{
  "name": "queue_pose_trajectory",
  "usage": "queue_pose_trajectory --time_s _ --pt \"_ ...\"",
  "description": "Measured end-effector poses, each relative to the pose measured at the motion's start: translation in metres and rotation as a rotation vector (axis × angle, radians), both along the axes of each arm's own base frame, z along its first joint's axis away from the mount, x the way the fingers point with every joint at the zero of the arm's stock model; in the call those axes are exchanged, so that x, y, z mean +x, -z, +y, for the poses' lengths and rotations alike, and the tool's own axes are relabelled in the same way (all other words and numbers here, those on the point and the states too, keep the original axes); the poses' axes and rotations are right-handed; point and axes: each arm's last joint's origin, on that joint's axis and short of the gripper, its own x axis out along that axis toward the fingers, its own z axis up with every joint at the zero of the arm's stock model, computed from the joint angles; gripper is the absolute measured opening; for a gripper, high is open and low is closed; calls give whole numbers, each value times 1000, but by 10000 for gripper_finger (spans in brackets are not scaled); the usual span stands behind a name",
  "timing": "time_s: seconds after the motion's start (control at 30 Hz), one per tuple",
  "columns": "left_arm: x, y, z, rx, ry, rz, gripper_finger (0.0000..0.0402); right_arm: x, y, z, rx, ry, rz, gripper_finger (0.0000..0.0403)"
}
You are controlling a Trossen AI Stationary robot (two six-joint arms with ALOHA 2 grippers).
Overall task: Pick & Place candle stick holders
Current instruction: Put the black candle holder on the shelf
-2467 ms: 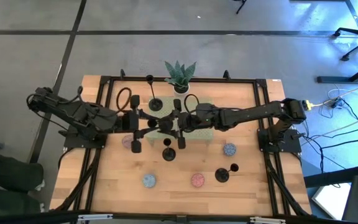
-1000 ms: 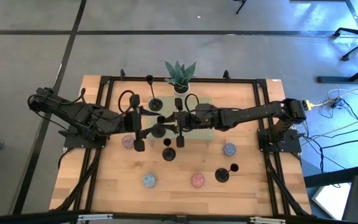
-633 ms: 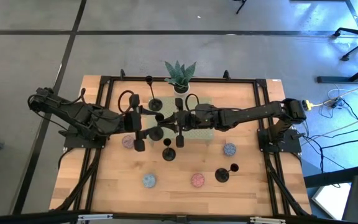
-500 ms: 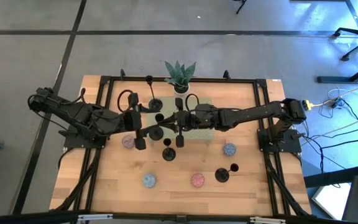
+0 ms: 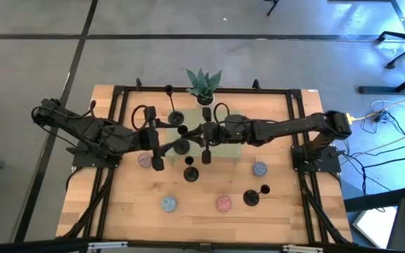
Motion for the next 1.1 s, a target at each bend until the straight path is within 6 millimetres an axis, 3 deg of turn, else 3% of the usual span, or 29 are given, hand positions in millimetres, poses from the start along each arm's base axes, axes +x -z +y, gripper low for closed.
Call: queue_pose_trajectory --time_s 0.27,0.57,0.9,1.1 --pt "-3 -2 3 47 -99 -14 208 -7 -4 -1 16 34 46 14" --pt "-5 -7 -5 77 -70 -40 208 -19 -18 -15 -9 158 44 14" --pt "-15 -6 -19 125 -170 -45 204 -27 -21 -63 19 301 81 14" --pt "-19 -6 -24 139 -170 -41 191 -29 -19 -91 89 285 81 14"
